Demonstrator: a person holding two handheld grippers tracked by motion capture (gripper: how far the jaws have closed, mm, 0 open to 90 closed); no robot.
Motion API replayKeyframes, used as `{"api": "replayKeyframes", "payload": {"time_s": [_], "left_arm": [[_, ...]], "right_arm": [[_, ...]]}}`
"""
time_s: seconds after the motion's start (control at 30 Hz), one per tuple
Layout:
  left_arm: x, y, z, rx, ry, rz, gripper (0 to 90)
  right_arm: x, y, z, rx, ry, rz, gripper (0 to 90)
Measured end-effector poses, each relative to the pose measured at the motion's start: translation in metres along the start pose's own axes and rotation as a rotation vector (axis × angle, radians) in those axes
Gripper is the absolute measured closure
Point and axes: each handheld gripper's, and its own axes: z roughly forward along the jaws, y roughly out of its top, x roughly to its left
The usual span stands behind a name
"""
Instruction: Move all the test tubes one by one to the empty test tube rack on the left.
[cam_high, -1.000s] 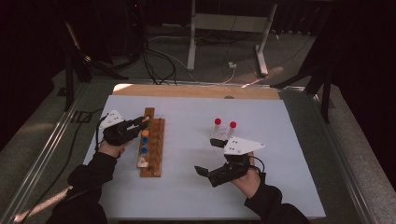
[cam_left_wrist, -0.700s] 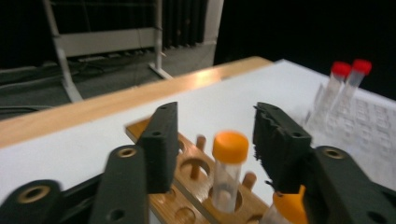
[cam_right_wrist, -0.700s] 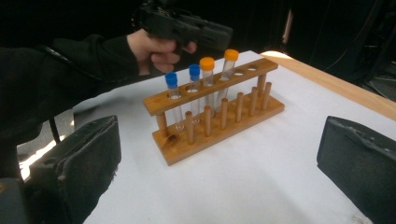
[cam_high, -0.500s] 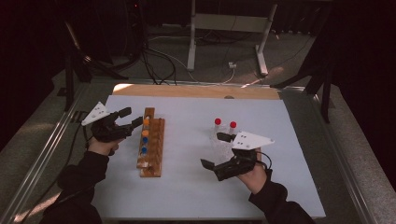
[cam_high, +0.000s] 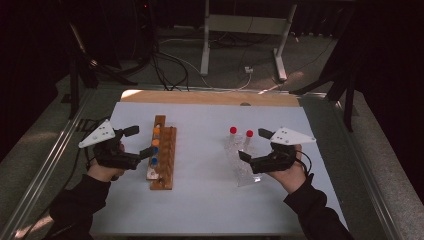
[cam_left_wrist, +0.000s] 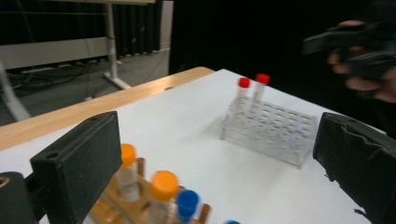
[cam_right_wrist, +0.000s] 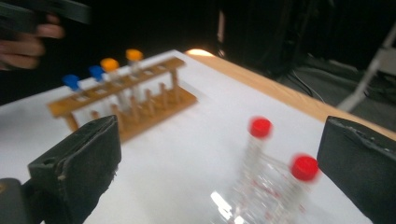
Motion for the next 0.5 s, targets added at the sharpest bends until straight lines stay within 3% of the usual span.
{"api": "replayKeyframes", "payload": {"time_s": [0.37, 0.5], "left_arm": [[-0.014, -0.009, -0.007, 0.025, -0.029, 0.022, 2.3], [-0.014, -0.011, -0.007, 0.027, -0.04, 0.015, 2.3]], "right_arm": [[-0.034, -0.041, 0.023, 0.082, -0.072, 0.09, 8.7], [-0.043, -0.051, 0.031, 0.098, -0.097, 0.1, 22.2]]}}
